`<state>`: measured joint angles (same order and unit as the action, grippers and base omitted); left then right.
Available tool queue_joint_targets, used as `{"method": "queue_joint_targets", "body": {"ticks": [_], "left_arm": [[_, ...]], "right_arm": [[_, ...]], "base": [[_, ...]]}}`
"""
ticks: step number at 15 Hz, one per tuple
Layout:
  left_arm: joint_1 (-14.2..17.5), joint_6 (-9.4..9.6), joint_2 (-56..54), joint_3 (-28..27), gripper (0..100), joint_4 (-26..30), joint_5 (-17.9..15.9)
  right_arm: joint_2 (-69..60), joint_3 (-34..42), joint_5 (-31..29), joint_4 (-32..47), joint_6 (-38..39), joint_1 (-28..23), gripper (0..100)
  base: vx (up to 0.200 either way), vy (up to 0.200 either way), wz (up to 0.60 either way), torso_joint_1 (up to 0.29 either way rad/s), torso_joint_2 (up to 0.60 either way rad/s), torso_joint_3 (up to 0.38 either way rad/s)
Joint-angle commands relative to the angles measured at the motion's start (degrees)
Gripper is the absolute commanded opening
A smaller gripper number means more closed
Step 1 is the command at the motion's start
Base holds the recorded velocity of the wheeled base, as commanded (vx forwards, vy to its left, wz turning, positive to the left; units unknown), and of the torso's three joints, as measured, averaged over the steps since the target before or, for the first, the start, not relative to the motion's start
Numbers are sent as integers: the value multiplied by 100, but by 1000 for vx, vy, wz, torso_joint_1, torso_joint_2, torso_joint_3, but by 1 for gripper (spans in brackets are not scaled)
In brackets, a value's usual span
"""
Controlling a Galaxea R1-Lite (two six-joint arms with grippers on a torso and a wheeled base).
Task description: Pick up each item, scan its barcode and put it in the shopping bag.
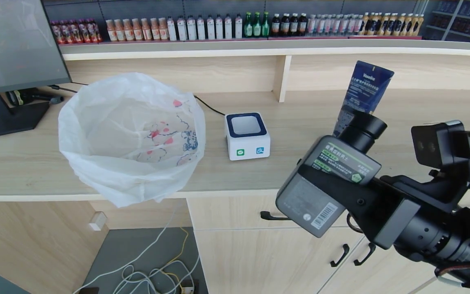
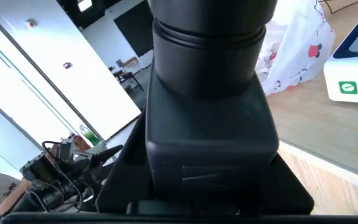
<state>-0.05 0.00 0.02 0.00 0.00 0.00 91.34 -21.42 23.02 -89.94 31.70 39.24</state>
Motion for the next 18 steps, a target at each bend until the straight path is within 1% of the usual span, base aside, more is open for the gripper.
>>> {"method": "queue_joint_targets", "body": {"ticks": [1, 3, 4, 5, 6, 9, 14, 18], "left_arm": [[-4, 0, -2, 0, 100, 0, 0], [-4, 0, -2, 0, 100, 0, 0], [-4, 0, -2, 0, 100, 0, 0], [5, 0, -2, 0, 100, 0, 0], [-4, 0, -2, 0, 100, 0, 0], [-4, 0, -2, 0, 100, 0, 0], [-4, 0, -2, 0, 100, 0, 0], [5, 0, -2, 0, 100, 0, 0]], "right_arm": [[191, -214, 1, -6, 241, 110, 0], [191, -249, 1, -6, 566, 136, 0], [191, -249, 1, -6, 917, 136, 0], [164, -249, 1, -6, 1058, 136, 0], [77, -258, 1, -6, 1453, 145, 0], [-126, -521, 1, -6, 2016, 145, 0], [-389, -521, 1, -6, 2069, 356, 0], [-477, -477, 1, -6, 2060, 365, 0]], "base": [[0, 0, 0, 0, 0, 0], [0, 0, 0, 0, 0, 0], [0, 0, 0, 0, 0, 0], [0, 0, 0, 0, 0, 0], [0, 0, 0, 0, 0, 0], [0, 0, 0, 0, 0, 0], [0, 0, 0, 0, 0, 0], [0, 0, 0, 0, 0, 0]]}}
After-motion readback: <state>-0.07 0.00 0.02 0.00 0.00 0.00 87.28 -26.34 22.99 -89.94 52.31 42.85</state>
